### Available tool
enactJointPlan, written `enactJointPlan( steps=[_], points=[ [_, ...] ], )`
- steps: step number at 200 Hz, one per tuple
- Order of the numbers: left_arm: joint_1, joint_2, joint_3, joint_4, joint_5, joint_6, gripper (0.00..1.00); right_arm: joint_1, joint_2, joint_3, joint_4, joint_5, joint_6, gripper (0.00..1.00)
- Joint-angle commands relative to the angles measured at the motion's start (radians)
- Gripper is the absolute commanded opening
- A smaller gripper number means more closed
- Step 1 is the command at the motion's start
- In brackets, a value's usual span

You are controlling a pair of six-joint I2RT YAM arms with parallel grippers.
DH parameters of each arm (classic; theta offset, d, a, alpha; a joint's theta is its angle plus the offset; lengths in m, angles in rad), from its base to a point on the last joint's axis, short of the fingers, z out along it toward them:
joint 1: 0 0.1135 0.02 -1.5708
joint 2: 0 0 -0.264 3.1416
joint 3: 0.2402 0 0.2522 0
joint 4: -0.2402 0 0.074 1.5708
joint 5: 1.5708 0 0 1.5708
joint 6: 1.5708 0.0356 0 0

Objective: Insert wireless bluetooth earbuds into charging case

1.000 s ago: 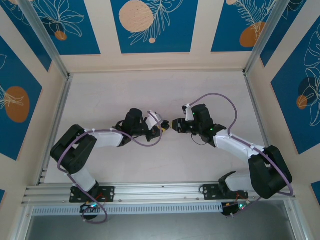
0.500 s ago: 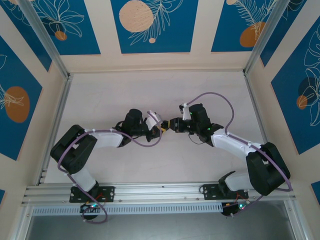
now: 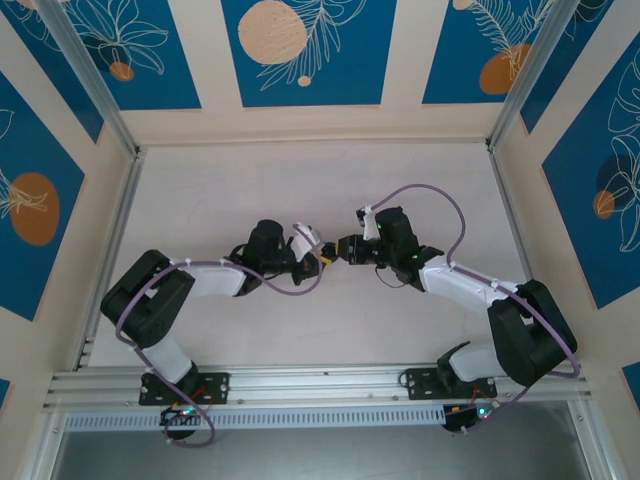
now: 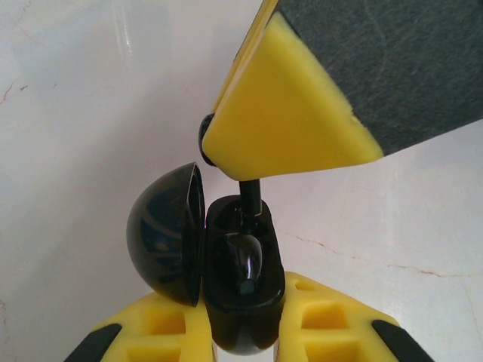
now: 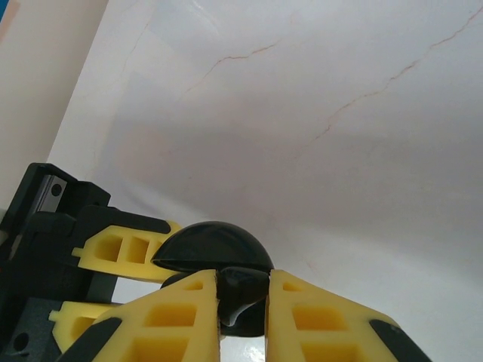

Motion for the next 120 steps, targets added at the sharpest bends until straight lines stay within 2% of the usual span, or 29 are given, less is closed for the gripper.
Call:
enactJointPlan(
  steps=[1,120],
  points=[
    [0.002,-0.014,-0.006,0.062,0.035,-0.026,0.1,0.008,0.009,0.032,0.033,0.004,-0.018,0.18],
    [0.005,-0.008,-0.005,0.098,0.017,-0.052,0.1,0.04,-0.007,0.005,0.004,0.009,-0.027,0.18]
  ],
)
